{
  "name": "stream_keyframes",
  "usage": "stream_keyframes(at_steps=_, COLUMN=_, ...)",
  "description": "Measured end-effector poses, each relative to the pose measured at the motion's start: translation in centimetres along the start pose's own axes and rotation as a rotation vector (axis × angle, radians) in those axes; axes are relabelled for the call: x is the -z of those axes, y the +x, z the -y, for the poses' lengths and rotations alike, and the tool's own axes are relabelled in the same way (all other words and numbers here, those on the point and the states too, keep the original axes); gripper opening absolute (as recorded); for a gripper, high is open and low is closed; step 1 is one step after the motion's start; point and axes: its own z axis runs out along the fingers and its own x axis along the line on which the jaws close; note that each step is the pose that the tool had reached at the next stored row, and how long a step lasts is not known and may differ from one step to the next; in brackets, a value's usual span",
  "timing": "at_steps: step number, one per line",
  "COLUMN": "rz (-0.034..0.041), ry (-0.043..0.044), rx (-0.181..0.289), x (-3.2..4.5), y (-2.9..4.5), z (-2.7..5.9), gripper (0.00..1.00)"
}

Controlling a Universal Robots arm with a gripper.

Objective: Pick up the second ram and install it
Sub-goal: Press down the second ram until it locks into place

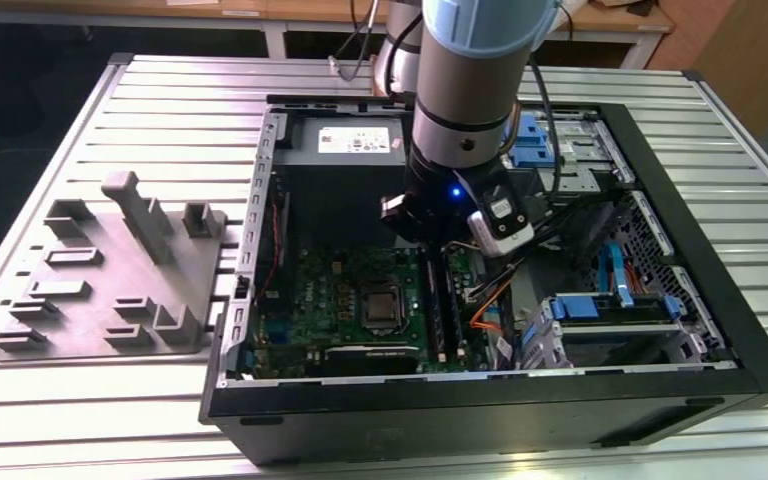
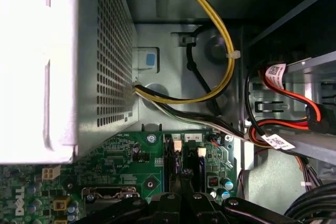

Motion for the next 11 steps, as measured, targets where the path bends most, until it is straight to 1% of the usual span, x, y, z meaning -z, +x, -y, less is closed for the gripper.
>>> stream_keyframes(at_steps=4, rz=0.0000, ry=0.0002, rx=0.000, x=-0.02, y=0.00, z=0.00, gripper=0.07)
stream_keyframes(at_steps=8, rz=-0.0001, ry=-0.0034, rx=0.000, x=-0.29, y=0.02, z=0.02, gripper=0.07)
stream_keyframes(at_steps=11, rz=-0.0002, ry=-0.0034, rx=0.000, x=-0.30, y=0.01, z=0.02, gripper=0.07)
